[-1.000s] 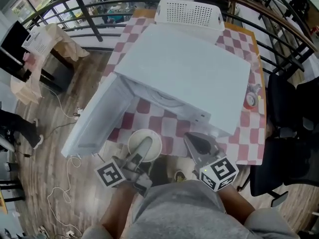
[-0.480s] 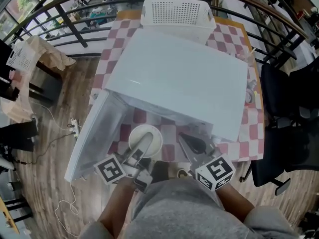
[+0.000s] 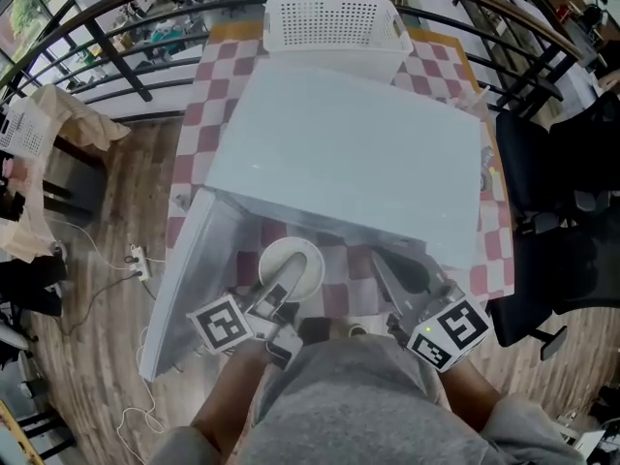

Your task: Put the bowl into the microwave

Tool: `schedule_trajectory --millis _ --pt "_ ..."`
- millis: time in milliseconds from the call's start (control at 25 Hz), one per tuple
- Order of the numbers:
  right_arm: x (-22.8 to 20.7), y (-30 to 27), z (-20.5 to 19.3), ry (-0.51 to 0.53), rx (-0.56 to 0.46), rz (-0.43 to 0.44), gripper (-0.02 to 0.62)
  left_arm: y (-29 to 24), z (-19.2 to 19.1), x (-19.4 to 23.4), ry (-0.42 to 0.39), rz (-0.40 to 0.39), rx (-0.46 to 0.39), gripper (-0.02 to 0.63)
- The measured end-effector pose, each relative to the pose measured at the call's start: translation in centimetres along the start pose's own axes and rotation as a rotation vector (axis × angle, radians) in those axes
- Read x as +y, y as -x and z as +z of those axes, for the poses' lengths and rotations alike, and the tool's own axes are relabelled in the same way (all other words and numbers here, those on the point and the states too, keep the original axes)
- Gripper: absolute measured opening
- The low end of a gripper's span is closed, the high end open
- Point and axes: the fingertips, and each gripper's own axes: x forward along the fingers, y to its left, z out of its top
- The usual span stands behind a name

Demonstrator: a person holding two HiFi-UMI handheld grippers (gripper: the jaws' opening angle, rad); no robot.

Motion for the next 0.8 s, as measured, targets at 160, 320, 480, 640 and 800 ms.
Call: schedule_trajectory --millis 160,320,480,640,800 --pt "0.1 0.1 0.4 0.008 -0.008 -0.045 -0.002 -0.6 0.3 0.2 0.004 -0.02 0.034 0.193" --pt "0.1 -0.1 -0.1 0.003 -0.012 -0.082 -0.002 -1.0 0.6 0.8 -0.003 -0.023 0.048 0.193" --pt "0.1 0.0 -0.4 0.001 -0.016 -0.11 -0.002 -1.9 1.0 2.2 -0.015 0.006 0.054 0.193" --pt "0.1 0.3 -0.6 -0.007 -0.025 -0.131 -0.002 -3.6 1.1 5.1 -0.043 0.07 0.067 0.193" --pt "0.1 0.5 -1.4 -0.001 -0.011 -0.145 -0.002 -5.6 0.8 7.5 -0.041 0.116 0.097 0.193"
